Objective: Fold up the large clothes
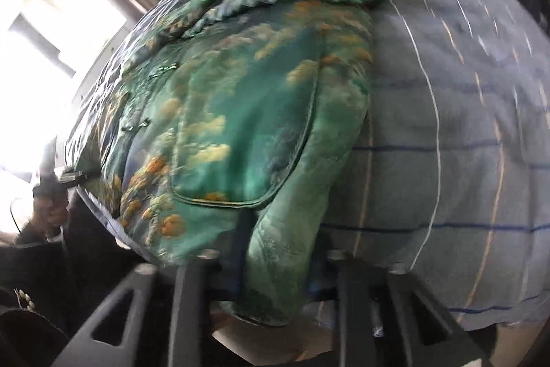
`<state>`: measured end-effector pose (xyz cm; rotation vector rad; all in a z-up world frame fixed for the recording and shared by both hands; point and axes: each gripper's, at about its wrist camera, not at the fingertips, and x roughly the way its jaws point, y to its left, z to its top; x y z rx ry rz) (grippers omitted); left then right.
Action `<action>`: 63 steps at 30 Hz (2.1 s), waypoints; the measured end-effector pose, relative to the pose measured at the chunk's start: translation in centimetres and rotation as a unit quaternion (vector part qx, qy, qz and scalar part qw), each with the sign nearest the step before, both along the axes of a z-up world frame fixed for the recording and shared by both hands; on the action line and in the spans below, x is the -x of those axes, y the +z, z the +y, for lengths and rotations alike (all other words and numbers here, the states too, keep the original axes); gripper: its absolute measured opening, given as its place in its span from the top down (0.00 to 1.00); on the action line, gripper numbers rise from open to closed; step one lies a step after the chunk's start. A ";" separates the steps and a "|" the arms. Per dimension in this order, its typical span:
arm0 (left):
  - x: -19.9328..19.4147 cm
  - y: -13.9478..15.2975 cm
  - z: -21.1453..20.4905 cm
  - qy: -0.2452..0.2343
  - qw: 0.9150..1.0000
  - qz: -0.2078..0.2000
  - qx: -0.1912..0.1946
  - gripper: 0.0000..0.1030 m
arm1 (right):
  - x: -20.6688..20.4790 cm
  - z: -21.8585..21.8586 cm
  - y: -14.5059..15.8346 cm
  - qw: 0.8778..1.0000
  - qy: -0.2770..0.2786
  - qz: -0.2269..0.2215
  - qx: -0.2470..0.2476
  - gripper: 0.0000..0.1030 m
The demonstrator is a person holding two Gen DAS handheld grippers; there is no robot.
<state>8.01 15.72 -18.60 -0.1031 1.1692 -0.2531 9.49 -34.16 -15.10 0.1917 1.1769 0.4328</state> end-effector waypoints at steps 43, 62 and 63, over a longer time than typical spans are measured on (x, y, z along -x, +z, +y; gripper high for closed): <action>-17.6 11.3 5.9 0.122 0.980 -0.051 0.147 0.87 | -19.5 -3.5 7.9 0.954 -0.138 -0.036 -0.262 0.89; -18.4 14.6 9.3 0.164 0.968 -0.067 0.176 0.05 | -23.4 -6.1 3.7 0.886 -0.224 0.044 -0.405 0.38; -18.0 15.1 10.0 0.164 0.967 -0.074 0.182 0.05 | -23.3 -6.4 4.5 0.889 -0.223 0.033 -0.399 0.38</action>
